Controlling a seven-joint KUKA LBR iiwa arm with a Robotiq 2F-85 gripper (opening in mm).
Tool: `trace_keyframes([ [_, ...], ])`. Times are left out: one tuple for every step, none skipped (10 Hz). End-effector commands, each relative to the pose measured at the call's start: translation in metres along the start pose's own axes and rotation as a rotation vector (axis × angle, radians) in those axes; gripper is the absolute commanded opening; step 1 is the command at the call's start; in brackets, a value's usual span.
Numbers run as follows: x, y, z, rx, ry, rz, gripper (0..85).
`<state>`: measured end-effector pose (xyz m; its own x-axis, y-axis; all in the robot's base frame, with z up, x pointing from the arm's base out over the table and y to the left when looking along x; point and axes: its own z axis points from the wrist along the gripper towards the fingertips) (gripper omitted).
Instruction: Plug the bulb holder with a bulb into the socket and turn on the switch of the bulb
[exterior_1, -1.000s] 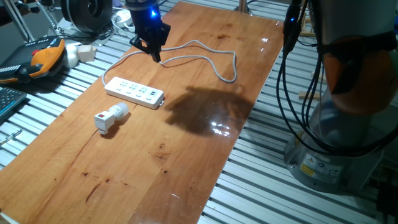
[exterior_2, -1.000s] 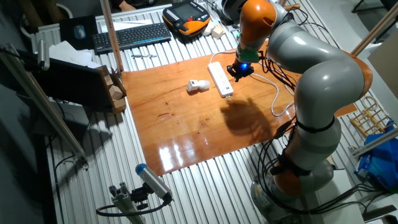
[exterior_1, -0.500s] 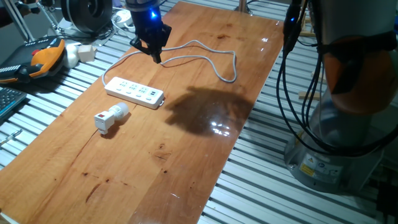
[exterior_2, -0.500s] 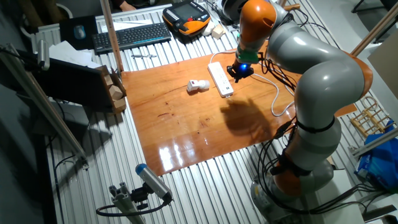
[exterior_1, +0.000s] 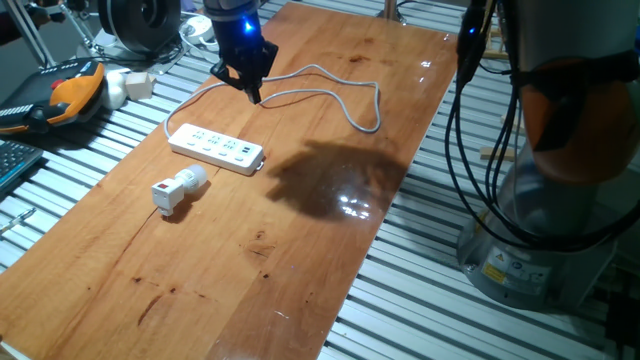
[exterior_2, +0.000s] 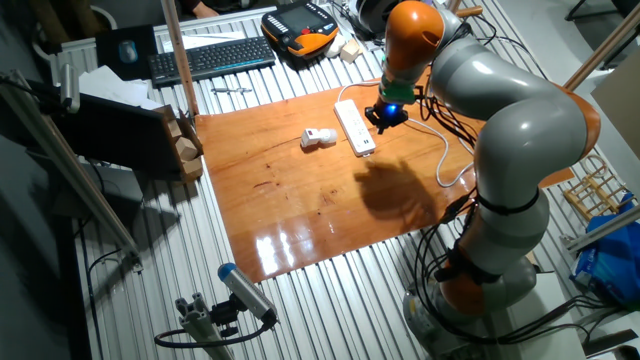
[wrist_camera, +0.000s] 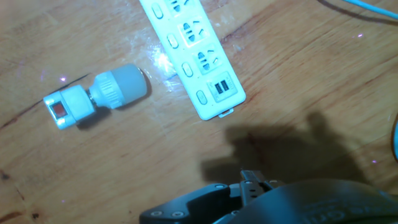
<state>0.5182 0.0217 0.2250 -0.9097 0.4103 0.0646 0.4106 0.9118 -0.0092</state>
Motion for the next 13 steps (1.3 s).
trace_keyframes([
  [0.0,0.0,0.0,-0.001,-0.001,0.008,0.0],
  [0.001,0.001,0.0,-0.006,0.005,0.017,0.0],
  [0.001,0.001,0.001,-0.009,0.007,0.026,0.0],
  [0.002,0.002,0.001,-0.013,0.011,0.041,0.0],
  [0.005,0.005,0.0,-0.012,0.014,0.054,0.0],
  [0.008,0.009,0.0,-0.003,0.012,0.075,0.0],
  [0.011,0.012,0.001,-0.003,0.012,0.089,0.0],
  [0.013,0.013,0.003,-0.003,0.01,0.101,0.0],
  [0.015,0.014,0.004,-0.001,0.007,0.117,0.0],
  [0.015,0.014,0.004,-0.003,0.005,0.14,0.0],
  [0.015,0.014,0.004,0.002,-0.003,0.151,0.0],
  [0.015,0.015,0.004,0.007,-0.006,0.159,0.0],
  [0.015,0.017,0.003,0.007,-0.006,0.168,0.0],
])
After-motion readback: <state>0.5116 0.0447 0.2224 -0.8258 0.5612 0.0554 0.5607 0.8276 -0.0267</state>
